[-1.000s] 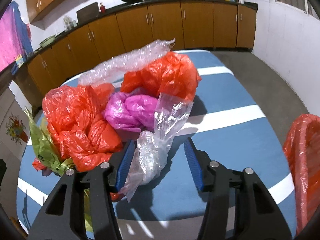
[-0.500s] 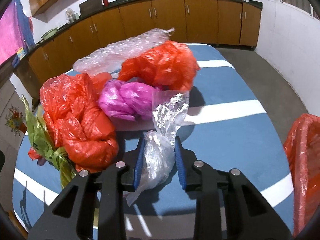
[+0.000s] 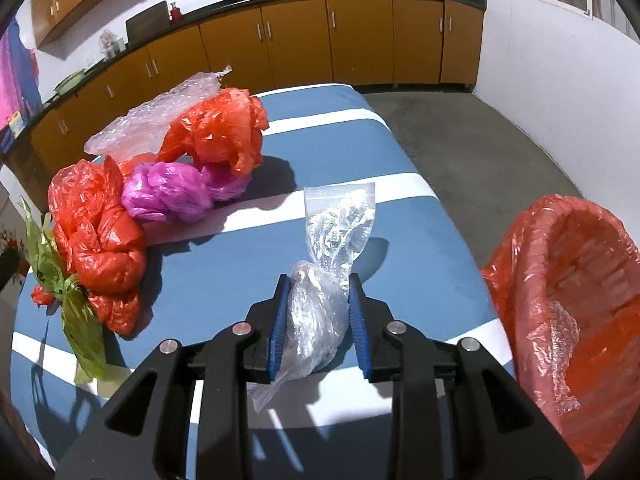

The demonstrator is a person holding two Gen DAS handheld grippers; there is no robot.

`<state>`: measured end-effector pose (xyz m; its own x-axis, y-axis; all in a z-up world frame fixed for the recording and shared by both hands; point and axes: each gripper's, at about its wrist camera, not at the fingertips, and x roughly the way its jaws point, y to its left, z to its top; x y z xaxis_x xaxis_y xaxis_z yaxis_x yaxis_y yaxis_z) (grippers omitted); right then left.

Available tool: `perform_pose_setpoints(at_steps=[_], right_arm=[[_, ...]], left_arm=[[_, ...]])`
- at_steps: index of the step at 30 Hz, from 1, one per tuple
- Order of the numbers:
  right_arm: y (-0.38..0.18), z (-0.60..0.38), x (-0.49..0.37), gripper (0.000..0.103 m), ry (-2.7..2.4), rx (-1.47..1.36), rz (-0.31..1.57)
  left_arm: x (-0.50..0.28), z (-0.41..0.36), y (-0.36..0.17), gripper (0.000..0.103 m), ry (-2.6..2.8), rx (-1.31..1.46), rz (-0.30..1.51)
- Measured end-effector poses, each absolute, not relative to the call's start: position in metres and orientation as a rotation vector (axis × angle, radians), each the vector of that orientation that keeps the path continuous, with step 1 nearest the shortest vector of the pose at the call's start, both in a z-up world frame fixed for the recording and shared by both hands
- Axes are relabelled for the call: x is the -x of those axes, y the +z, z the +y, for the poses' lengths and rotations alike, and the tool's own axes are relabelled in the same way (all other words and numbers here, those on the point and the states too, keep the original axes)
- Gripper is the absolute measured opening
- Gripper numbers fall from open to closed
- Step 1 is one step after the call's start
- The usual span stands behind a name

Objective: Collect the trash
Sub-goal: 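Return both tools to the pile and close the right tool on a clear bag, then grasp the green paw-print bag with the left tool while the right tool lifts the clear bag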

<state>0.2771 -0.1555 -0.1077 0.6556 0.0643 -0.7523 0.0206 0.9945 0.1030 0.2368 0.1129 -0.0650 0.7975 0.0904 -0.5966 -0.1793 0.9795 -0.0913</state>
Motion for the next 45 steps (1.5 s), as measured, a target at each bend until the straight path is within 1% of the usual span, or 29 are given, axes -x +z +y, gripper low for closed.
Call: perform_pose_setpoints(at_steps=[7,10,13,20,26,28,29,30,31,33,34,37,45], right_arm=[[-0.107,-0.153,-0.274,0.029,0.034,-0.103,0.848],[-0.109,-0.156,-0.270,0.029,0.038,-0.106,0.847],[-0.108,-0.158,-0.270,0.029,0.039,-0.104,0.847],[-0.108,-0.159,-0.270,0.029,0.035,-0.107,0.849],[-0.107,-0.160,-0.269,0.029,0.034,-0.109,0.854],[-0.107,-0.160,-0.268,0.029,0.033,-0.109,0.855],[-0.107,-0.160,-0.269,0.029,0.034,-0.109,0.854],[-0.107,-0.160,-0.268,0.029,0.034,-0.109,0.854],[-0.107,-0.161,-0.268,0.029,0.034,-0.109,0.855],[-0.107,-0.161,-0.268,0.029,0.035,-0.108,0.855],[-0.107,-0.161,-0.267,0.029,0.036,-0.108,0.855],[-0.107,-0.163,-0.265,0.027,0.040,-0.112,0.851],[-0.099,-0.168,-0.256,0.026,0.056,-0.131,0.836]], left_arm=[[-0.237,0.094,-0.070,0.076,0.070,0.166,0.665],[-0.233,0.079,-0.079,0.069,0.020,0.180,0.708],[-0.229,0.067,-0.083,0.067,-0.010,0.178,0.724],[-0.217,0.041,-0.082,0.066,-0.059,0.145,0.734],[-0.220,0.031,-0.095,0.051,-0.041,0.125,0.796],[-0.223,0.031,-0.100,0.039,-0.035,0.130,0.817],[-0.225,0.033,-0.103,0.035,-0.032,0.134,0.829],[-0.226,0.034,-0.104,0.024,-0.031,0.141,0.836],[-0.227,0.037,-0.106,0.015,-0.031,0.152,0.844],[-0.226,0.045,-0.106,0.008,-0.030,0.174,0.844],[-0.225,0.049,-0.105,0.006,-0.033,0.180,0.839],[-0.218,0.059,-0.098,0.004,-0.044,0.179,0.807],[-0.203,0.071,-0.073,0.003,-0.076,0.184,0.739]])
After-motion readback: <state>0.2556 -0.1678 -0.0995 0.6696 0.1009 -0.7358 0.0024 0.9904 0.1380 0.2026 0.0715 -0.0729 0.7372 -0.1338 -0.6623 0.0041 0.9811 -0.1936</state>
